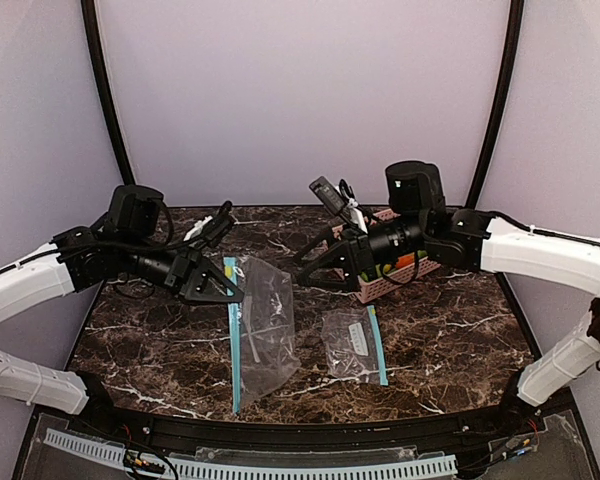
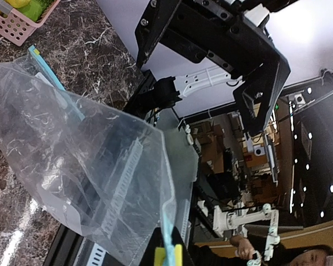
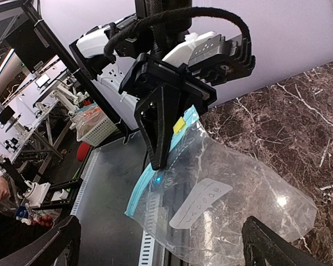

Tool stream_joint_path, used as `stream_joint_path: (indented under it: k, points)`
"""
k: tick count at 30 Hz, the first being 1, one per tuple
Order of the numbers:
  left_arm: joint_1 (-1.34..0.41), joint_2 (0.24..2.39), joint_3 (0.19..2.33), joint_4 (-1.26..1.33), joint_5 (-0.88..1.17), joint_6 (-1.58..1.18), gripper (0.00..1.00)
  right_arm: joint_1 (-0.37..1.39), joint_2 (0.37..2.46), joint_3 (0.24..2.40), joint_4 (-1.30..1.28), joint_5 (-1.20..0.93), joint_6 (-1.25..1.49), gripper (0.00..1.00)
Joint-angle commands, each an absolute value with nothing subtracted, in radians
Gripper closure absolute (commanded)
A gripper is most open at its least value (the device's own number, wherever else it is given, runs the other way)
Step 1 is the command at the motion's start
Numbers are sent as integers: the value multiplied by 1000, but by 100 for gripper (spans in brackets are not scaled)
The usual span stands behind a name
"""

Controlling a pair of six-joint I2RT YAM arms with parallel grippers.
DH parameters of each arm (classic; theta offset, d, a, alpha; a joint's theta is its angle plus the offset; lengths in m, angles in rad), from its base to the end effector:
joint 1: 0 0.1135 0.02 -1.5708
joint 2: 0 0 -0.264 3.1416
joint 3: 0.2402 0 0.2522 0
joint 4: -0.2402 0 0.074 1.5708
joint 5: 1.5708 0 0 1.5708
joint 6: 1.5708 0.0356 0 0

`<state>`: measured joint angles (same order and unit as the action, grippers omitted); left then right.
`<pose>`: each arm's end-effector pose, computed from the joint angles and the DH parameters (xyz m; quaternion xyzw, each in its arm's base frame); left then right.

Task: Place the food in the zip-top bag and seal the zipper
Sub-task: Pass from the left arm to the right

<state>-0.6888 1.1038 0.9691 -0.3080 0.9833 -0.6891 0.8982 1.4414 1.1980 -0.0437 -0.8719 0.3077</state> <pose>0.1639 -0.1733 0.3356 0.2523 0.7450 -0.6076 0.1102 0.1849 0.2759 0.3470 -0.4531 0.6211 0.5863 0.2552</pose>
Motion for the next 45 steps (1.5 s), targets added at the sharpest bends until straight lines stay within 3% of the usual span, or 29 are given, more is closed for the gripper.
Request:
stream_joint_path:
  k: [1, 8, 13, 22, 30, 35, 37, 41, 45]
  points:
    - [-729, 1128, 1004, -501, 980, -334, 99, 917, 1461, 1196, -4, -907, 249, 2]
    - [-831, 1192, 1098, -663, 914, -126, 99, 946, 1501, 1226, -9, -904, 218, 13]
    - [-865, 1219, 1128, -698, 904, -99, 99, 969, 1539, 1237, 40, -928, 235, 25]
    - [-872, 1241, 1132, -688, 912, -103, 99, 1016, 1602, 1243, 134, -970, 286, 38]
    - [-874, 1236, 1128, -662, 897, -120, 99, 1036, 1636, 1225, 223, -983, 350, 63]
    - [-874, 1218, 1125, -622, 873, -152, 99, 1039, 1631, 1197, 250, -964, 374, 87]
    - [-874, 1212, 1121, -608, 862, -160, 94, 1039, 1618, 1172, 286, -948, 395, 100]
    - [-874, 1190, 1109, -572, 837, -180, 88, 1040, 1587, 1129, 335, -912, 418, 100]
    - [-874, 1157, 1095, -516, 809, -211, 62, 1040, 1573, 1111, 325, -863, 415, 100]
